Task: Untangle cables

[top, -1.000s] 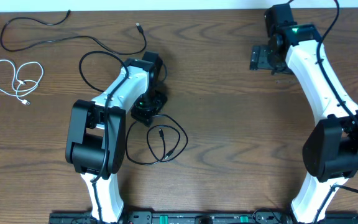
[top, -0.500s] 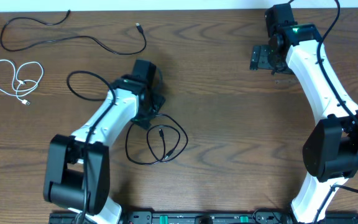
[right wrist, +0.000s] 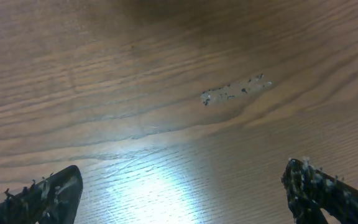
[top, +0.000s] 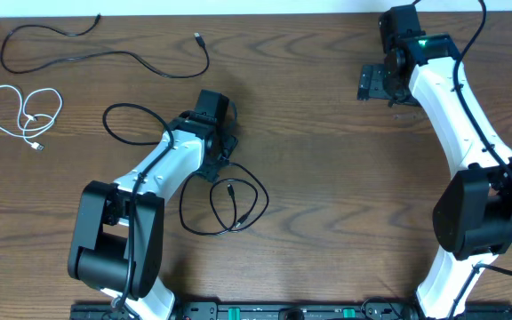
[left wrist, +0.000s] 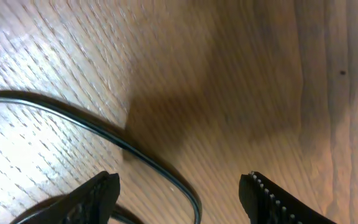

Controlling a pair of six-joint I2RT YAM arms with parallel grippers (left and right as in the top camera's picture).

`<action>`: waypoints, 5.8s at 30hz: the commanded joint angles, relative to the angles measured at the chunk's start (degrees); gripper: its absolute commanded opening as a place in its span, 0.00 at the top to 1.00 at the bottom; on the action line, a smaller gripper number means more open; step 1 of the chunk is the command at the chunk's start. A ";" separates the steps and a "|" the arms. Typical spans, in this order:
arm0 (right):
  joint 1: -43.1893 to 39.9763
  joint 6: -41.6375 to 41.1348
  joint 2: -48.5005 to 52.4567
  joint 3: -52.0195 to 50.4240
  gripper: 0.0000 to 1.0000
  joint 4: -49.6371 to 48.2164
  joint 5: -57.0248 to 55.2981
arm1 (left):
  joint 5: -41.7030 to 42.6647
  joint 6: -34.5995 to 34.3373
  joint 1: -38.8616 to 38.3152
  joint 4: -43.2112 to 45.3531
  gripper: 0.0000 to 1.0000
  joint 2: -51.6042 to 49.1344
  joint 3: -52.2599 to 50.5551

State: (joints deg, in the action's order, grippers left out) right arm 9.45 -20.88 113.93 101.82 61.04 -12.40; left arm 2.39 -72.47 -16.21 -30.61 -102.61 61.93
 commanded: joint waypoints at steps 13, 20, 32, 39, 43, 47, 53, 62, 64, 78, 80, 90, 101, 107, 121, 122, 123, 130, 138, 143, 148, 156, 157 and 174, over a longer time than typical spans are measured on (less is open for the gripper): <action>0.07 -0.94 -0.35 -0.33 0.01 0.04 -0.55 | -3.54 1.95 -1.33 -10.99 0.30 -1.22 7.78; 0.07 -0.94 -0.35 -0.33 0.01 0.04 -0.55 | -5.07 1.64 -1.36 -11.10 0.28 -2.49 7.56; 0.07 -0.96 -0.35 -0.33 0.01 0.04 -0.55 | -5.07 -0.70 -1.36 -9.73 0.30 -7.69 7.56; 0.09 -0.96 -0.35 -0.33 0.01 0.04 -0.55 | -5.05 -0.72 -1.36 -8.96 0.35 -9.75 7.56; 0.07 -0.94 -0.35 -0.33 0.01 0.04 -0.55 | -5.03 -0.70 -1.36 -9.22 0.41 -11.34 7.56; 0.07 -0.96 -0.35 -0.33 0.01 0.04 -0.55 | -5.03 -0.68 -1.36 -9.44 0.48 -13.20 7.56; 0.07 -0.94 -0.35 -0.33 0.01 0.04 -0.55 | -4.94 -0.68 -1.36 -11.56 0.74 -16.92 7.52; 0.07 -0.94 -0.35 -0.33 0.01 0.04 -0.55 | -4.31 -0.66 -1.33 -12.17 0.92 -18.36 7.54; 0.07 -0.96 -0.37 -0.33 0.01 0.04 -0.55 | -2.64 1.53 -1.27 -12.17 0.92 -18.12 7.67; 0.02 -0.94 -0.35 -0.33 0.01 0.04 -0.55 | 7.10 31.15 -0.90 -6.54 0.93 5.90 9.29; 0.02 -0.94 -0.35 -0.33 0.01 0.04 -0.55 | 8.15 31.76 -0.90 -6.08 0.93 9.97 9.29; 0.02 -0.96 -0.35 -0.33 0.01 0.04 -0.55 | 11.93 32.41 -0.90 -7.15 0.93 21.75 9.29; 0.02 -0.98 -0.35 -0.33 0.01 -0.11 7.58 | 4.39 29.86 0.68 -16.63 0.69 18.01 8.85; 0.39 0.70 -0.35 -0.35 0.01 -0.33 40.13 | 4.39 23.30 10.64 -21.14 0.32 18.03 8.85; 28.09 -0.39 4.33 -0.37 0.01 -5.66 17.40 | 4.37 23.28 33.48 -33.64 0.18 18.03 8.79; 29.38 -0.98 4.61 -0.37 0.02 -5.88 17.31 | 4.37 23.28 34.05 -33.90 0.18 18.03 8.79; 31.39 -1.90 5.46 -0.37 0.09 -6.27 17.18 | 4.39 23.28 35.06 -34.36 0.18 18.03 8.79; 34.58 -3.23 11.80 -0.37 0.32 -9.49 15.39 | 4.37 23.67 36.39 -36.24 0.17 18.03 8.79; 35.91 -0.04 17.55 -0.37 0.51 -12.70 16.81 | 4.15 23.93 36.39 -36.22 0.17 18.03 8.46; 37.09 -0.07 20.83 -0.37 0.59 -13.40 11.76 | 4.15 23.93 36.39 -36.22 0.17 18.03 8.46; 38.60 1.09 23.12 -0.37 0.66 -13.62 7.58 | 4.15 23.91 36.39 -36.15 0.17 18.03 8.46; 40.74 1.90 26.36 -0.37 0.83 -13.90 4.42 | 4.15 23.91 36.39 -35.98 0.17 18.03 8.46; 40.74 1.88 26.36 -0.37 0.89 -13.92 4.81 | 4.15 23.91 36.39 -35.98 0.17 18.03 8.46; 32.15 5.16 26.10 14.27 0.98 -7.43 48.87 | 13.81 31.82 33.48 -34.36 0.17 18.03 7.17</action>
State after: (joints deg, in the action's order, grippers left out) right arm 43.42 -17.87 138.08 112.51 52.93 17.43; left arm 10.81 -46.50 19.05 -65.87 -84.51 69.93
